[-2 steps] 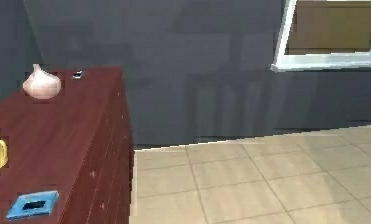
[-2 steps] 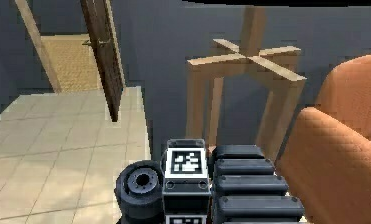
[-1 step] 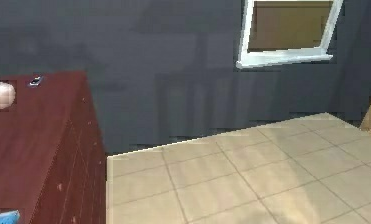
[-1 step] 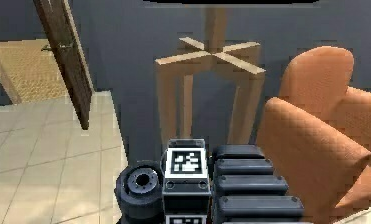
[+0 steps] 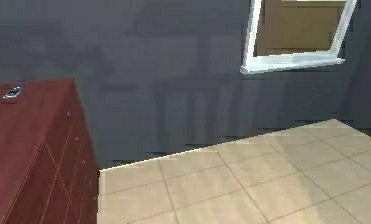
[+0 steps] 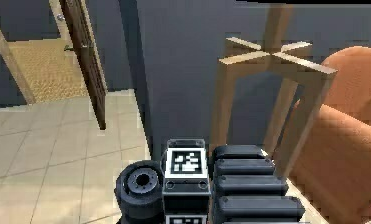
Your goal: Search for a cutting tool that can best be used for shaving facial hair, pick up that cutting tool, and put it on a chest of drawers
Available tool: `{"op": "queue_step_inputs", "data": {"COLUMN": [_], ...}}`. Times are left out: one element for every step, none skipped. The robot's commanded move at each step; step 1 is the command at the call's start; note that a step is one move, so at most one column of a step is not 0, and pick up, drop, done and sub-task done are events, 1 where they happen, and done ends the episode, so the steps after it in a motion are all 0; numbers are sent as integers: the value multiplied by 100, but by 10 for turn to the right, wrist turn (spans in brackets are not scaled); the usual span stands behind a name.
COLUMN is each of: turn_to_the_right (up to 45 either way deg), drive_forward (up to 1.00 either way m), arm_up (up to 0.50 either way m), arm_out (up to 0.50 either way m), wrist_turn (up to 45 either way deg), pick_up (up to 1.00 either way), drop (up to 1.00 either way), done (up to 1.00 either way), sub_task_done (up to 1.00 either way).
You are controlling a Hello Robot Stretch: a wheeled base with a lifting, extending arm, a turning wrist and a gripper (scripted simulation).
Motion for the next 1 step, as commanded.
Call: {"op": "queue_step_inputs", "data": {"turn_to_the_right": [-210], "drive_forward": [0], "arm_up": [0], "arm_out": [0], "wrist_turn": [0], "pick_up": [0], "drop": [0], "done": [0], "sub_task_done": [0]}}
